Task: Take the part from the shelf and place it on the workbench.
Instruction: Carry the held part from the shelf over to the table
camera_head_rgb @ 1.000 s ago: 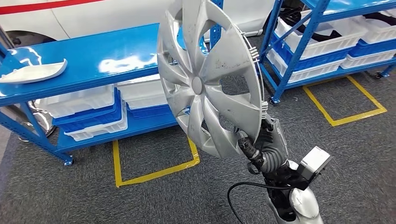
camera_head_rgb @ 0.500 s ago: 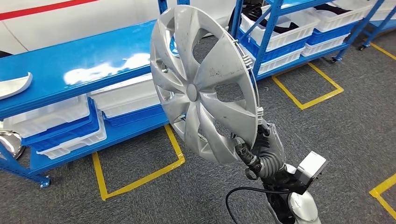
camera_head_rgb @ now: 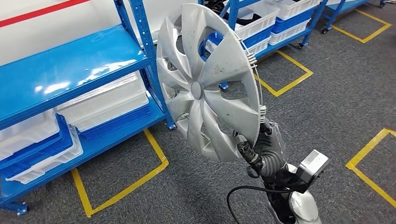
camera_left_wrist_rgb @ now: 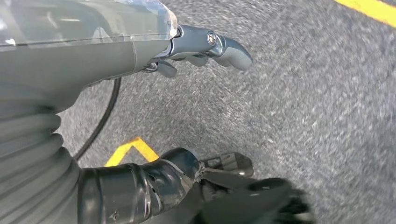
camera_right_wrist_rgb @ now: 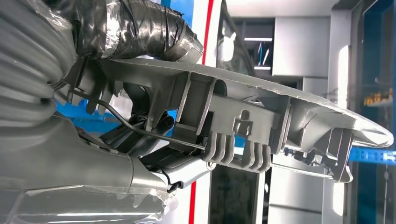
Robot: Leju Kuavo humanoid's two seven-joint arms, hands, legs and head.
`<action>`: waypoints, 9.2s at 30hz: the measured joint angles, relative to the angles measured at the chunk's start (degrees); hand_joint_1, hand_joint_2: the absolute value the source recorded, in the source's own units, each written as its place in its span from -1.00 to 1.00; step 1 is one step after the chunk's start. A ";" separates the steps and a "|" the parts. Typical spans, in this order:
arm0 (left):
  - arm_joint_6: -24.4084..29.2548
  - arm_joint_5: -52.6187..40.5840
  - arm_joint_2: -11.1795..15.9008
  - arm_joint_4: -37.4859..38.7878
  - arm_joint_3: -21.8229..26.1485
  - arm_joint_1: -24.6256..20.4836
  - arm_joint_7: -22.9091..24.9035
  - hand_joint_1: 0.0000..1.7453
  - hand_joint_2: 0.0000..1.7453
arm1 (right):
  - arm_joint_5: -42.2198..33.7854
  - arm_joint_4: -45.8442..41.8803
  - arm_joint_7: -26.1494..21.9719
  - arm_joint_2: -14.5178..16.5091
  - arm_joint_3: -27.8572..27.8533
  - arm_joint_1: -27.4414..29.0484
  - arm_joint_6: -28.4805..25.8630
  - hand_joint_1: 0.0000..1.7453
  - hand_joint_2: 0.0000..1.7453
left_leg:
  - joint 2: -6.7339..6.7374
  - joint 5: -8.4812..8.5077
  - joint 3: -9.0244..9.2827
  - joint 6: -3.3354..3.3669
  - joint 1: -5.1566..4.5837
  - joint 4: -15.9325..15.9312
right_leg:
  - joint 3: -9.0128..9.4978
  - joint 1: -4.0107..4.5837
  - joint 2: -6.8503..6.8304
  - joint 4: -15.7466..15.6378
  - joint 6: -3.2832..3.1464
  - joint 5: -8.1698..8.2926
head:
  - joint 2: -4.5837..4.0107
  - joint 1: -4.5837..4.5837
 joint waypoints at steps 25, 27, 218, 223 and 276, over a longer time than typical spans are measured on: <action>0.20 -0.35 -0.17 0.00 0.24 -0.37 0.20 -1.00 1.00 | -0.75 0.01 -0.03 -0.33 -0.02 0.17 0.68 1.00 1.00 | 4.21 5.59 6.01 0.83 -0.49 -14.19 | 1.33 0.55 -3.89 -0.80 0.17 -0.82 | 0.00 0.20; 0.20 -0.40 -0.16 0.00 0.28 -0.27 0.22 -1.00 1.00 | -0.78 0.00 -0.03 -0.33 -0.02 0.10 0.70 1.00 1.00 | 1.10 2.12 3.40 0.37 -0.16 -8.10 | 1.32 0.38 -2.80 -0.95 -0.27 -0.63 | 0.00 0.17; -2.60 -2.57 -0.62 0.03 4.74 0.67 2.82 -1.00 1.00 | -1.80 -2.21 -1.53 -1.75 -0.90 1.06 1.17 1.00 1.00 | -0.59 8.31 1.83 0.96 0.46 -10.09 | 3.55 0.87 1.51 -1.88 0.20 -1.75 | 0.00 1.67; -2.61 -2.83 -0.51 0.04 4.78 0.19 2.79 -1.00 1.00 | -1.23 -2.28 -1.77 -1.75 -0.92 1.17 0.80 1.00 1.00 | -1.05 9.15 4.04 2.52 0.18 -15.27 | 3.46 0.76 1.88 -0.68 1.80 -2.57 | 0.00 1.67; -3.27 -2.31 -3.10 -1.37 6.67 1.11 0.87 -1.00 1.00 | 1.33 -4.15 -0.48 -0.36 -1.01 1.96 0.83 1.00 1.00 | -0.24 1.00 -1.42 0.78 0.34 0.57 | 2.40 0.86 -2.47 -1.36 -0.51 -0.97 | 0.00 1.63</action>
